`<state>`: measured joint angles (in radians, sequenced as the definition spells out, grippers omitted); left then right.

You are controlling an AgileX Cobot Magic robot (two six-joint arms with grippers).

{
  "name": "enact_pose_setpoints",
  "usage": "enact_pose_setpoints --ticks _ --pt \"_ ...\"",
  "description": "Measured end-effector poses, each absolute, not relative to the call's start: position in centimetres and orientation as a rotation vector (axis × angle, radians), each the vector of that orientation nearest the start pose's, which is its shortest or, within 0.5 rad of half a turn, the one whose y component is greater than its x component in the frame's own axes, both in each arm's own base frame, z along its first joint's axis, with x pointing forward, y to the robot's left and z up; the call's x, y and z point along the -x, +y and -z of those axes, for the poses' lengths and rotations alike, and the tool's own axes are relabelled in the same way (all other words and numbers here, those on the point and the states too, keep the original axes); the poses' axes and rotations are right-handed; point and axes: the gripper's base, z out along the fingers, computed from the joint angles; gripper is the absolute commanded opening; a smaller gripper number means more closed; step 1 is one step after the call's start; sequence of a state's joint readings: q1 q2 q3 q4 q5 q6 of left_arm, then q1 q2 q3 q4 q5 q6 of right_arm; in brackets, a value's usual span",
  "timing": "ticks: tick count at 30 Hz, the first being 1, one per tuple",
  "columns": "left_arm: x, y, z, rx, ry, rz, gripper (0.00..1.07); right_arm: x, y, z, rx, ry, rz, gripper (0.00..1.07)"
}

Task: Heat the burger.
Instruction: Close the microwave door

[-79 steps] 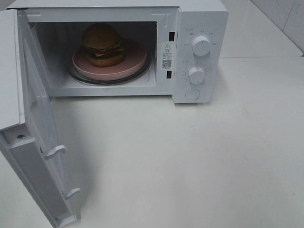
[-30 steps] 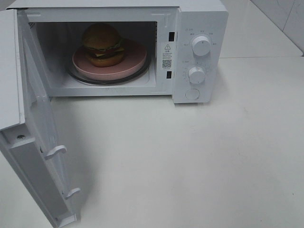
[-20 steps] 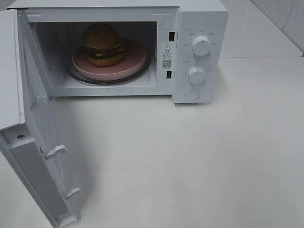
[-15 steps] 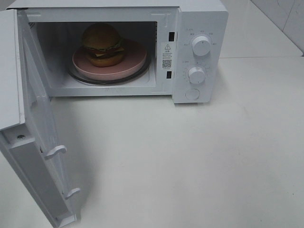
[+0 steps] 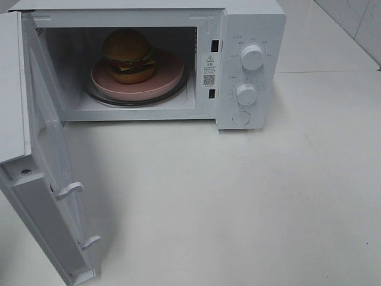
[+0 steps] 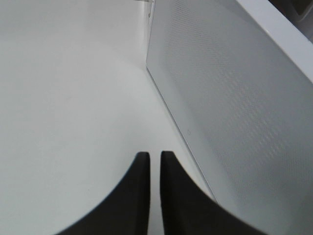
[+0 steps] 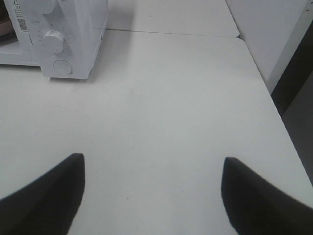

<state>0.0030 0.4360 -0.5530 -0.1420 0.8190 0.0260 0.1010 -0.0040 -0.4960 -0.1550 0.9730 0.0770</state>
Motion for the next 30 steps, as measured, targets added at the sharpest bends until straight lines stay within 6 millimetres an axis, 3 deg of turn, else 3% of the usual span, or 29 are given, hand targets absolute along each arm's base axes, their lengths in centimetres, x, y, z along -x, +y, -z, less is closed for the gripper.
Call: enact_pose_setpoints --ticks 4,9,18,30 --pt "-8.8 -0.8 -29.4 0.036 2.156 0.149 0.0 0.1 -1.2 -28.4 0.024 1.948 0.065 0.73" --pt "-10.9 -0.7 -27.5 0.086 2.061 0.156 0.0 0.1 -1.2 -28.4 0.024 1.948 0.065 0.73" --pt "-12.6 -0.1 -25.2 0.134 1.906 0.12 0.0 0.1 -1.2 -28.4 0.024 1.948 0.065 0.73" --pt "-15.4 0.3 -23.7 0.106 1.808 0.04 0.0 0.1 -1.2 -28.4 0.024 1.948 0.065 0.73"
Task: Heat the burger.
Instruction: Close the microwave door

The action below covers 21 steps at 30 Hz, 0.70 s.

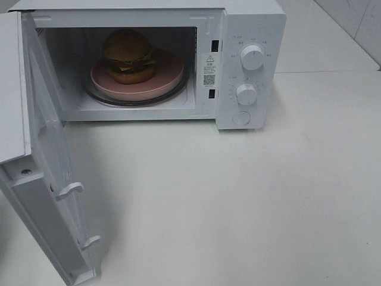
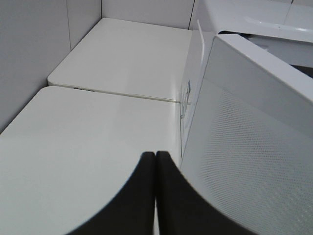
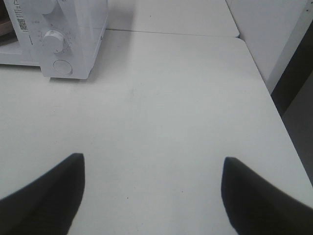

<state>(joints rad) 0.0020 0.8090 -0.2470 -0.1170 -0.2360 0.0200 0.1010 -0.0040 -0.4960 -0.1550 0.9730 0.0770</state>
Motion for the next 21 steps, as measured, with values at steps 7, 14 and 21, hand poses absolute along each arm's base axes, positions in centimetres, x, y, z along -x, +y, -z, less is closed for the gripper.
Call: enact_pose_setpoints --ticks 7,14,21 --pt "-17.3 -1.0 -22.6 -0.076 1.813 0.053 0.0 0.1 -1.2 -28.4 0.024 1.948 0.065 0.73" --pt "-18.9 -3.0 -21.2 -0.287 1.778 0.173 0.0 0.1 -1.2 -28.4 0.024 1.948 0.065 0.73" --pt "-19.8 -4.3 -20.8 -0.349 1.672 0.306 0.0 0.1 -1.2 -28.4 0.024 1.948 0.065 0.73"
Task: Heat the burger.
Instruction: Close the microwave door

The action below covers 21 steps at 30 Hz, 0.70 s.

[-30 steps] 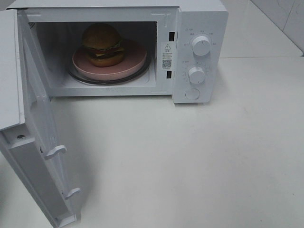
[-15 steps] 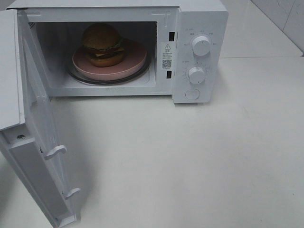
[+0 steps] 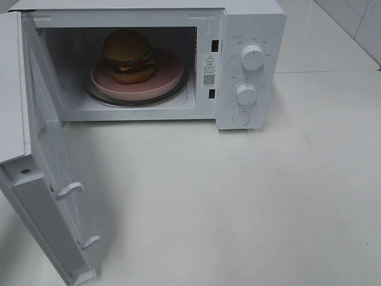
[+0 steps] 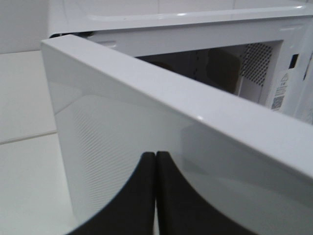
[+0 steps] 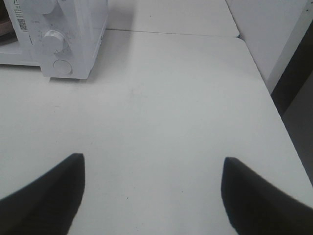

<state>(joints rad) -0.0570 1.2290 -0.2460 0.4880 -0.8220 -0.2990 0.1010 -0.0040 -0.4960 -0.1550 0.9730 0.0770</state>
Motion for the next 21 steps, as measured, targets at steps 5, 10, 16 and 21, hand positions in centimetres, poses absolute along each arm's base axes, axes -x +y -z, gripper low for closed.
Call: enact_pose_setpoints --ticks 5,10,16,21 --pt "-20.7 -4.6 -19.8 -0.328 1.679 0.379 0.0 0.1 -1.2 -28.4 0.024 1.948 0.065 0.73" --pt "-22.1 -5.3 -19.2 -0.36 1.703 0.459 0.0 0.1 -1.2 -28.4 0.024 1.948 0.065 0.73" --pt "-23.1 -5.7 -19.5 -0.381 1.696 0.501 0.0 0.1 -1.2 -28.4 0.024 1.948 0.065 0.73" --pt "-23.6 -5.8 -20.1 -0.372 1.674 0.511 0.0 0.1 -1.2 -28.4 0.024 1.948 0.065 0.73"
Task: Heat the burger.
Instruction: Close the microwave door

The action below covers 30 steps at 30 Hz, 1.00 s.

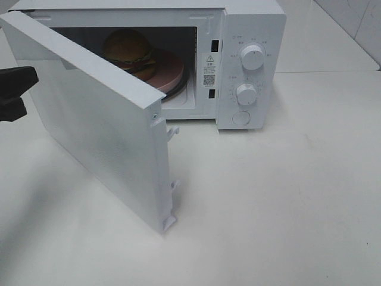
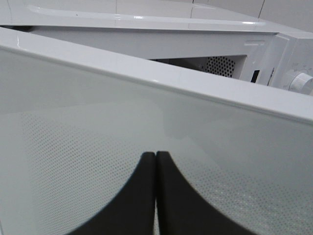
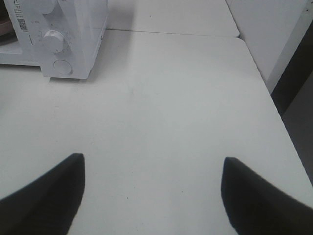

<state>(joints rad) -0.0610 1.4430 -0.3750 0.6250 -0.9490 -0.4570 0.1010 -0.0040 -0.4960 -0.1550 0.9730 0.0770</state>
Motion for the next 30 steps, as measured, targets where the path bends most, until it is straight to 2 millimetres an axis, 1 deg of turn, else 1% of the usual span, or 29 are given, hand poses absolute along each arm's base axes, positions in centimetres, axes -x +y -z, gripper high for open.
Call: enact_pose_setpoints --ticks 5,8,9,12,13,14,15,17,18,22,23,24,25,26,27,28,29,30 --pt "-23.9 -5.8 -20.4 -0.365 1.665 0.516 0.0 0.1 -1.2 -28.4 0.024 1.948 0.065 0.73" --pt "-23.9 -6.1 -20.4 -0.373 1.668 0.523 0.0 0.1 -1.2 -28.4 0.024 1.948 0.065 0.73" --pt "-24.0 -6.9 -20.5 -0.399 1.679 0.531 0.0 0.1 -1.2 -28.4 0.024 1.948 0.065 0.73" --pt "-24.1 -7.2 -20.5 -0.412 1.688 0.53 0.0 0.1 -1.2 -28.4 0.024 1.948 0.065 0.73" --pt "-24.3 -8.1 -20.8 -0.44 1.701 0.529 0.0 0.1 -1.2 -28.4 0.024 1.948 0.065 0.73" --pt "-24.5 -8.5 -20.9 -0.45 1.709 0.525 0.0 0.1 -1.2 -28.4 0.024 1.948 0.065 0.73" --pt "-24.5 -8.5 -20.9 -0.45 1.709 0.525 0.0 0.1 -1.2 -28.4 0.024 1.948 0.065 0.73" --pt "-25.0 -9.6 -21.4 -0.468 1.716 0.507 0.0 0.1 -1.2 -28.4 0.024 1.948 0.065 0.73" --pt "-25.0 -9.6 -21.4 -0.468 1.716 0.507 0.0 0.1 -1.2 -28.4 0.024 1.948 0.065 0.73" --pt "-25.7 -10.5 -21.2 -0.462 1.72 0.526 0.0 0.1 -1.2 -28.4 0.024 1.948 0.065 0.73" --pt "-26.0 -11.2 -20.8 -0.467 1.732 0.541 0.0 0.1 -1.2 -28.4 0.024 1.948 0.065 0.73" --pt "-26.0 -11.2 -20.8 -0.467 1.732 0.541 0.0 0.1 -1.2 -28.4 0.024 1.948 0.065 0.73" --pt "-26.3 -11.9 -20.5 -0.478 1.74 0.557 0.0 0.1 -1.2 -28.4 0.024 1.948 0.065 0.73" --pt "-26.3 -11.9 -20.5 -0.478 1.74 0.557 0.0 0.1 -1.2 -28.4 0.024 1.948 0.065 0.73" --pt "-26.4 -12.4 -20.5 -0.49 1.74 0.567 0.0 0.1 -1.2 -28.4 0.024 1.948 0.065 0.73" --pt "-26.7 -13.3 -20.4 -0.513 1.736 0.587 0.0 0.1 -1.2 -28.4 0.024 1.948 0.065 0.73" --pt "-26.7 -13.3 -20.4 -0.513 1.736 0.587 0.0 0.1 -1.2 -28.4 0.024 1.948 0.065 0.73" --pt "-26.8 -13.9 -20.4 -0.525 1.732 0.597 0.0 0.1 -1.2 -28.4 0.024 1.948 0.065 0.73"
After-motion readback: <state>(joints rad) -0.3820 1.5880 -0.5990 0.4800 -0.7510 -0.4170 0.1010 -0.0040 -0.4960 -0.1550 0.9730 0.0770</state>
